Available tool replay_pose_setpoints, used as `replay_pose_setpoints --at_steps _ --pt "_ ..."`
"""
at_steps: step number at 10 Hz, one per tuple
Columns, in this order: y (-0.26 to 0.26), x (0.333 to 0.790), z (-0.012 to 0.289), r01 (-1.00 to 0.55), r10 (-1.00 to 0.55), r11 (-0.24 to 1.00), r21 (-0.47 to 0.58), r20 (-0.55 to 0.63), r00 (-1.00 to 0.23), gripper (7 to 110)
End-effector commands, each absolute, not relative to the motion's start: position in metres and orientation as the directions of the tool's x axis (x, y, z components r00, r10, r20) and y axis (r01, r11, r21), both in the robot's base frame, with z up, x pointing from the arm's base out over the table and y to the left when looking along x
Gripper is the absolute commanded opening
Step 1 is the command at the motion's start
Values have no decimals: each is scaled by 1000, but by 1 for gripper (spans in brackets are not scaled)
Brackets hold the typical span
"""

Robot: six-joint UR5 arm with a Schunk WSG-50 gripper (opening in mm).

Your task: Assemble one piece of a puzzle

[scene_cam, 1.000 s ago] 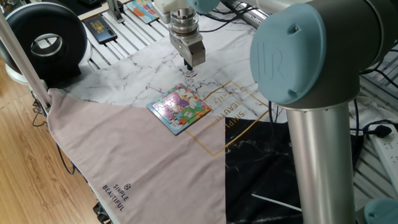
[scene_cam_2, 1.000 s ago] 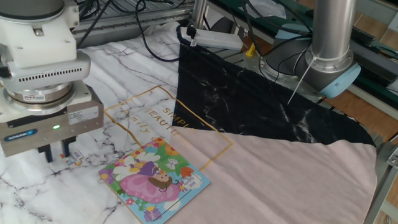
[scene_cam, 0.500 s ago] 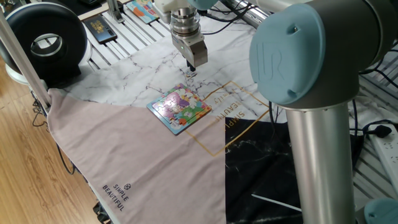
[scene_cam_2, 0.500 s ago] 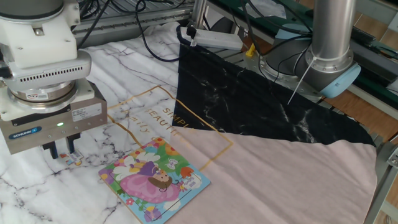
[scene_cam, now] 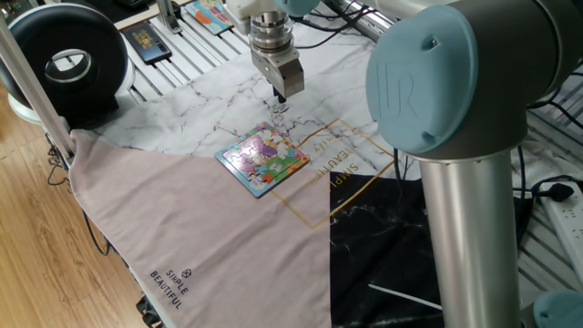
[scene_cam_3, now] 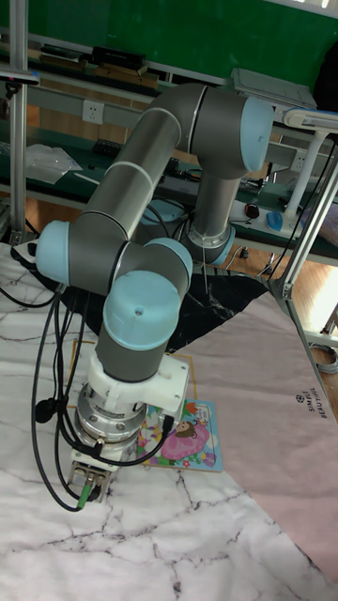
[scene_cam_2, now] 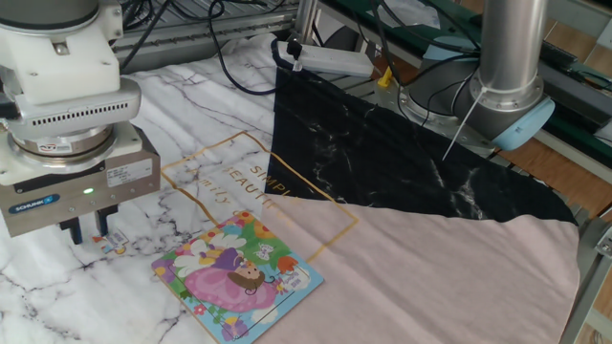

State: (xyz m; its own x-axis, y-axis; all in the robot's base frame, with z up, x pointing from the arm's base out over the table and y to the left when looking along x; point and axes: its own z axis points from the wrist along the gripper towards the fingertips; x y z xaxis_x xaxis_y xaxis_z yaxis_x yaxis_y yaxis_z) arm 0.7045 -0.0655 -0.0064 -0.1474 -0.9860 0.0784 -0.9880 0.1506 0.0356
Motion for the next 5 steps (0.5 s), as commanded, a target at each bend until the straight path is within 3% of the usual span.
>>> replay_pose_setpoints --at_steps 1,5 --pt "-67 712 -6 -988 -985 154 5 73 -154 22" --pt "-66 722 -6 -988 -986 152 -33 62 -153 22"
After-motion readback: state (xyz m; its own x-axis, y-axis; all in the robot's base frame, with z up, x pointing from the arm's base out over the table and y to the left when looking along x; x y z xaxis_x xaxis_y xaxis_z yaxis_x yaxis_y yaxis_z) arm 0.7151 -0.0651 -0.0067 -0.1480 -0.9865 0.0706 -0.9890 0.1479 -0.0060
